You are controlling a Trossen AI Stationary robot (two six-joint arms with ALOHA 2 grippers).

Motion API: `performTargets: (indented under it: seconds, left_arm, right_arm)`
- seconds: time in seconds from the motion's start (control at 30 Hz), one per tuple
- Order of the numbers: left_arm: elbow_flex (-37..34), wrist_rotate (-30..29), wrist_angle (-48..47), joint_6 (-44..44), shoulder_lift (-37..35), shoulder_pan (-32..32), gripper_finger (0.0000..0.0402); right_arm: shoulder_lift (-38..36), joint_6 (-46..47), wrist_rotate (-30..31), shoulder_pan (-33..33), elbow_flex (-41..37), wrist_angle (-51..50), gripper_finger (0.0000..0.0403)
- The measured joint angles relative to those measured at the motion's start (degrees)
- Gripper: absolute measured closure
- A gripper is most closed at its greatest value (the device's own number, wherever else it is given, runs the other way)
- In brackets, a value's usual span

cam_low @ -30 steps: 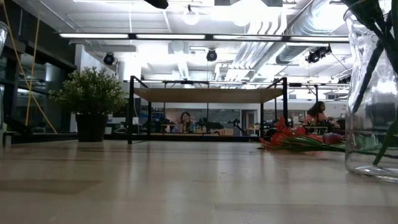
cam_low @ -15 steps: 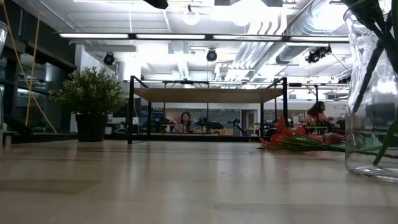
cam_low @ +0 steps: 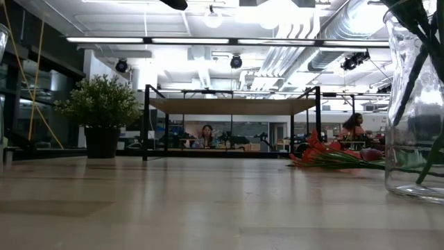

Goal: Pick and place flowers into a vace then onto a shelf
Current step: Put the bottom orange flowers into the left transparent vase

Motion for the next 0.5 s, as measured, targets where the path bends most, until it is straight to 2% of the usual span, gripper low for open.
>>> performTargets:
  seconds: [0.17,0.5]
  left_arm:
    - [0.00,-0.54,0.00,0.00,0.00,0.00,0.0156]
    - [0.00,-0.96,0.00,0.00,0.00,0.02,0.0156]
  right_arm:
    - [-0.61,-2.12,0.52,0.00,0.92,-1.68,0.0396]
    - [-0.68,-9.21,5.64,-0.04,8.78,-9.59,0.0399]
